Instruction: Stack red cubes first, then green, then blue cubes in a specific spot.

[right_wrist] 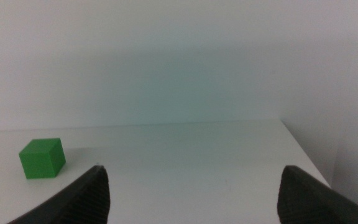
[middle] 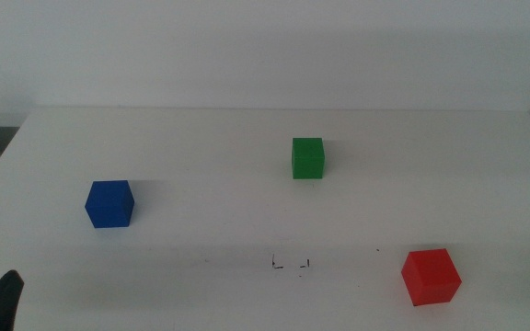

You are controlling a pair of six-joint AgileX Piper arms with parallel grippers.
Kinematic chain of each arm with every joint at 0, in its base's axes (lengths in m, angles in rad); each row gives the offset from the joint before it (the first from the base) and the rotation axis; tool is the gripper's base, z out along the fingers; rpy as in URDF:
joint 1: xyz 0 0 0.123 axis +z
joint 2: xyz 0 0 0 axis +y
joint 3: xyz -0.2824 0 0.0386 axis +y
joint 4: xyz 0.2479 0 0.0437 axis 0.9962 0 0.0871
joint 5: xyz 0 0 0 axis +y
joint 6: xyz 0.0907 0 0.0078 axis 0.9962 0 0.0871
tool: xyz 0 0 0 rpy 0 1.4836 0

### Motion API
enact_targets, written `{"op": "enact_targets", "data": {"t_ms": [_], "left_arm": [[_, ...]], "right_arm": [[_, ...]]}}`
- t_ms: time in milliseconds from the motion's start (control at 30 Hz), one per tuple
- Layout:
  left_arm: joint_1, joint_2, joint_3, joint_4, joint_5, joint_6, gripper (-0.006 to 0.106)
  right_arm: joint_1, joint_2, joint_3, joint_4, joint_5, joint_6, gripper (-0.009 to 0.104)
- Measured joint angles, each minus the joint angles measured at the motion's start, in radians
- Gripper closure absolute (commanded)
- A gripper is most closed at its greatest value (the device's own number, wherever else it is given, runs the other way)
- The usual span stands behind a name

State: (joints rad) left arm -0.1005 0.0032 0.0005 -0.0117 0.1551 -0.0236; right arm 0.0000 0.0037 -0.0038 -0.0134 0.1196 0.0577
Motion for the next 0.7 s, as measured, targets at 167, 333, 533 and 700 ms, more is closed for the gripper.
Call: {"op": "enact_targets", "data": {"t_ms": [167, 333, 533, 700], "left_arm": [[0.000, 0.000, 0.000, 0.000, 0.000, 0.000, 0.010], [0.000, 0.000, 0.000, 0.000, 0.000, 0.000, 0.010], [0.000, 0.000, 0.000, 0.000, 0.000, 0.000, 0.010], [0.000, 0.000, 0.000, 0.000, 0.000, 0.000, 0.010]], "right_arm": [[0.000, 0.000, 0.000, 0.006, -0.017, 0.000, 0.018], [0.000, 0.000, -0.011, 0.063, 0.012, 0.000, 0.018], [0.000, 0.089, -0.197, 0.105, 0.129, 0.002, 0.018], [0.000, 0.305, -0.453, 0.132, 0.389, 0.002, 0.018]]}}
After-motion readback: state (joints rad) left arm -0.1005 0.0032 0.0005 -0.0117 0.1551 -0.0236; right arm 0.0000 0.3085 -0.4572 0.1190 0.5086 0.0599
